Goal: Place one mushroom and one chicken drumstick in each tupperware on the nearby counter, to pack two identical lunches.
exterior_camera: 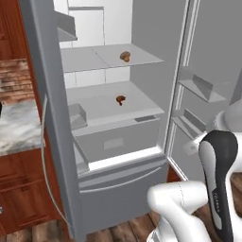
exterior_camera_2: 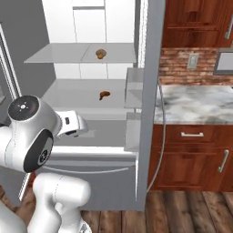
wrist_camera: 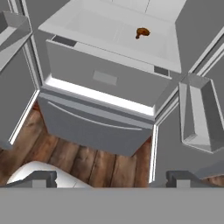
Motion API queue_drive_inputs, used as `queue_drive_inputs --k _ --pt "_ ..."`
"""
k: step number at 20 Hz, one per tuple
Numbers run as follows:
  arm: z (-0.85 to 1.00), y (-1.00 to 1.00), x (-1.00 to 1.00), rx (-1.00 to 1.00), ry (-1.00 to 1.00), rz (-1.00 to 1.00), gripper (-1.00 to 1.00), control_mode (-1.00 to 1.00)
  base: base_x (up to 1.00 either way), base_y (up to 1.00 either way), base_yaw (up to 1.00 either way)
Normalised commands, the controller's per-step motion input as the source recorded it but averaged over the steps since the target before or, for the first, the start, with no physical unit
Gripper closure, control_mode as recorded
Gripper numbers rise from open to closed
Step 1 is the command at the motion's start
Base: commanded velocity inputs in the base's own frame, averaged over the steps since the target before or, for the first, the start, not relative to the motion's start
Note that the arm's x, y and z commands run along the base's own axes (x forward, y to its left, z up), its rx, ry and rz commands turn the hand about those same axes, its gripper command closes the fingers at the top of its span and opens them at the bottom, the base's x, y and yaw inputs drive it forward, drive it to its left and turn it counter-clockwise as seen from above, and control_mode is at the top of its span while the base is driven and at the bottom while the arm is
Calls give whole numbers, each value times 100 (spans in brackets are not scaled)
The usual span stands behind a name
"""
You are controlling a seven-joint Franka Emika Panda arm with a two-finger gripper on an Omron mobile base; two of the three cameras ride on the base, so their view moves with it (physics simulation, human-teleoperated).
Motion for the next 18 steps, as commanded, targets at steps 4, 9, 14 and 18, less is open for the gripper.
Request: queue_drive_inputs --k 4,9,14,18 --pt "0 0 0 0 0 0 -100 100 56 -12 0" --pt "0 0 0 0 0 0 -100 100 88 0 0" --pt "0 0 0 0 0 0 -100 100 87 0 0" --pt "0 0 0 0 0 0 -100 100 56 9 0"
